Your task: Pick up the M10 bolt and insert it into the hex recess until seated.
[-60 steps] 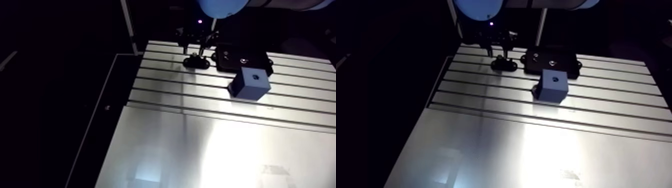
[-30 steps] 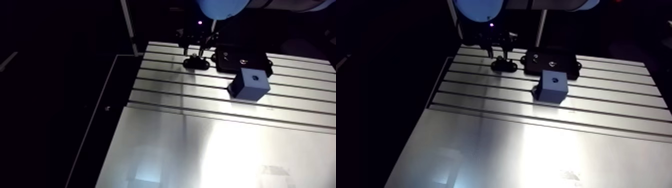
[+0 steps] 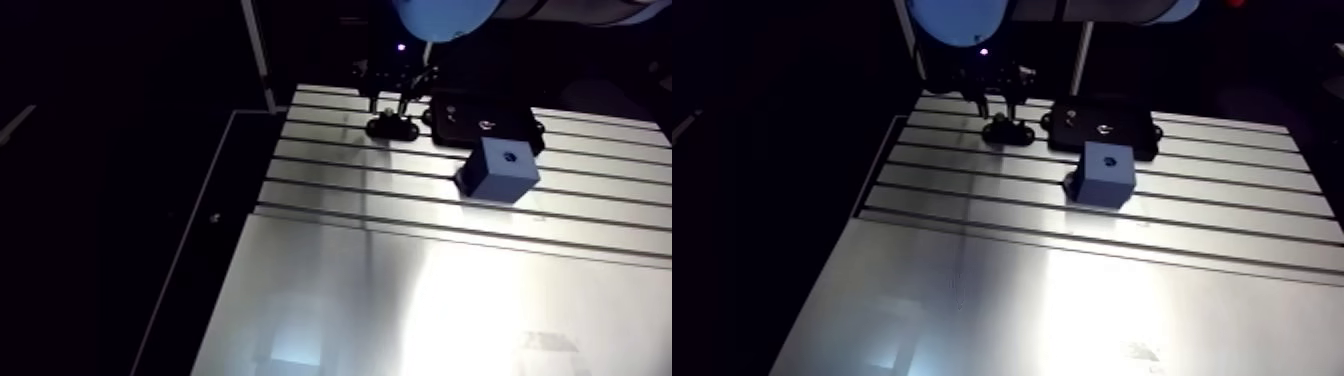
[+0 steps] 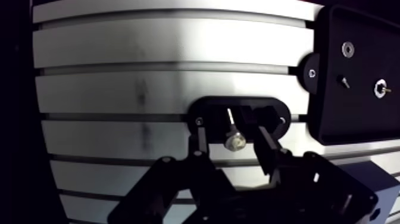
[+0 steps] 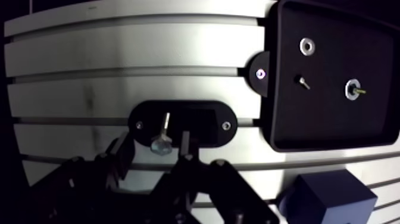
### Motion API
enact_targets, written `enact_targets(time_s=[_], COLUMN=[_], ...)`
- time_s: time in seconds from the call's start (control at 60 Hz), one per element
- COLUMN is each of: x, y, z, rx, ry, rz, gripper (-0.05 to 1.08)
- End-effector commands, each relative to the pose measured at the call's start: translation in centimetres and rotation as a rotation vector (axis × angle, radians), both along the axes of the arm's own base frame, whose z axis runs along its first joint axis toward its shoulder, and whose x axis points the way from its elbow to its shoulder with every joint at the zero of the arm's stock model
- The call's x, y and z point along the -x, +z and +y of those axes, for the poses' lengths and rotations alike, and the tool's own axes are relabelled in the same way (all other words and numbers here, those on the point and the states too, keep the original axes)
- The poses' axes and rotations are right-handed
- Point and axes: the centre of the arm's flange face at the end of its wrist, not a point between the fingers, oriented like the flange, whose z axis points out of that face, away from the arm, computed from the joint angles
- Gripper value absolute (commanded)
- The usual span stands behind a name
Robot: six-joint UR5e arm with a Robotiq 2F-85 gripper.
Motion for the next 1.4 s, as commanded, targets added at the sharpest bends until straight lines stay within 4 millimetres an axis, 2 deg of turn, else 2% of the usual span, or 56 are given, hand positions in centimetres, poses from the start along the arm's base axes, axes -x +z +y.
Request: enact_targets(time_s=[0.017,1.4], x=[0.04,-0.12], y=[0.01,-0.29], z=[0.06,0.04], rx=[-0.006,-0.004], ry=[-0.001,0.001], rz=[0.002,-0.006], gripper=[0.5,0.61])
